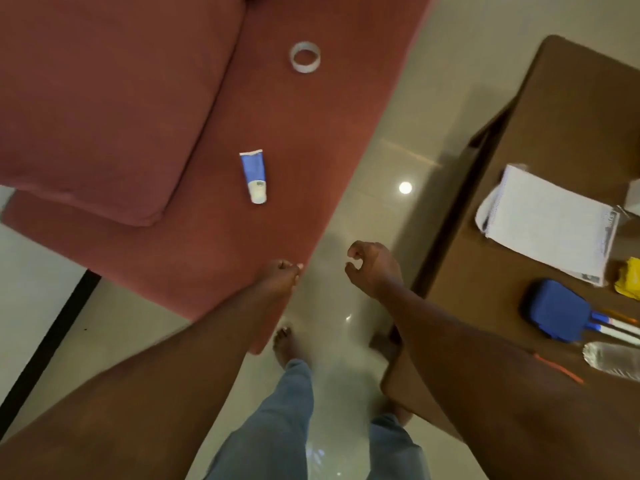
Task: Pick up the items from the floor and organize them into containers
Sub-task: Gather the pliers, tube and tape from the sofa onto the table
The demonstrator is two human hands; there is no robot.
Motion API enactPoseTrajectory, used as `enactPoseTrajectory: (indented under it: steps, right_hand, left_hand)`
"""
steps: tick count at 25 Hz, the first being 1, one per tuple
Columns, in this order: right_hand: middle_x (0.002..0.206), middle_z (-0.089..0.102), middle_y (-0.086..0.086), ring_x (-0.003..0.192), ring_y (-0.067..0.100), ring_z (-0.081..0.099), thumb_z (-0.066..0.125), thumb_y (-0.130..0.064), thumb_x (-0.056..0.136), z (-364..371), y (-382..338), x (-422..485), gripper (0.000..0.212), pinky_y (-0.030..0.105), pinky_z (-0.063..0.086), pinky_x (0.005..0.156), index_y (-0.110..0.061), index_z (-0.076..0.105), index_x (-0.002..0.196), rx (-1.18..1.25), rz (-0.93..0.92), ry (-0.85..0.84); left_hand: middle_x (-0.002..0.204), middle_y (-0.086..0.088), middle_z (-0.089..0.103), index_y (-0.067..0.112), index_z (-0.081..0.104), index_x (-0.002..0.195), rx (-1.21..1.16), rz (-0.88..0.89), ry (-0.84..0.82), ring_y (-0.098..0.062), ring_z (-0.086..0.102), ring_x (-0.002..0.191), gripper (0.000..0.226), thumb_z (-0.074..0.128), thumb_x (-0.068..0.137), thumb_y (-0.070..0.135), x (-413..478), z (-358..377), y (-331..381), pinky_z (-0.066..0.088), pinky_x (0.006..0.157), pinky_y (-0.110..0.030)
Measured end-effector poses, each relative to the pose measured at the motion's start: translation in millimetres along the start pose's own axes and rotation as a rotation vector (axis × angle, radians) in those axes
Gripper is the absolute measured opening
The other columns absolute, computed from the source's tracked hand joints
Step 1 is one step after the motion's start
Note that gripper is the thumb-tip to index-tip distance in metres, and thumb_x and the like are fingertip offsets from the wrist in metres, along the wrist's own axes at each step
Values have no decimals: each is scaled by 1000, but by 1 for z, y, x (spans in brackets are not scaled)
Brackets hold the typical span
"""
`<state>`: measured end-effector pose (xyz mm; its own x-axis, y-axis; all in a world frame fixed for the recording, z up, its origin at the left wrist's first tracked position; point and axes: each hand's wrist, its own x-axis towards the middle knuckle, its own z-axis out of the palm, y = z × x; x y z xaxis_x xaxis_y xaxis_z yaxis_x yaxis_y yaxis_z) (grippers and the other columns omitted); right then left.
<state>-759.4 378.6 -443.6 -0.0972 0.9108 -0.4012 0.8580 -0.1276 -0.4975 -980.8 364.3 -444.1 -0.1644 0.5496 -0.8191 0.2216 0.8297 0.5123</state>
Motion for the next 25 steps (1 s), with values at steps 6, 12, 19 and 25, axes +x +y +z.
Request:
enactPoseTrajectory:
  steps: [6,12,19,25]
  right_hand:
    - [72,62,-11,71,17,61,60,-33,76,42,-108,95,10,27,51,70,-27,59,84,238,128,0]
    - [83,68,-6,75,20,67,77,-42,74,81,-165,175,33,33,56,69,-24,55,91,320,139,29]
    - [106,67,-1,93,23,67,81,-55,69,113,-200,219,62,38,56,82,-21,57,114,205,167,111]
    - [101,70,1,91,28,69,76,-36,70,116,-194,225,44,39,58,79,-20,61,109,153,182,104]
  left_hand:
    - [75,1,65,20,52,72,-67,-53,112,-15,57,54,28,66,95,29,56,-107,-14,35,47,-19]
    - [72,1,62,18,56,75,-91,-76,109,-16,56,54,25,65,96,29,98,-147,-30,34,44,-18]
    - [75,1,60,17,59,82,-205,-144,109,-14,51,52,16,61,98,21,117,-169,-53,29,43,-17]
    - [77,0,60,17,57,80,-201,-128,121,-15,51,52,19,62,97,21,118,-165,-44,28,39,-15]
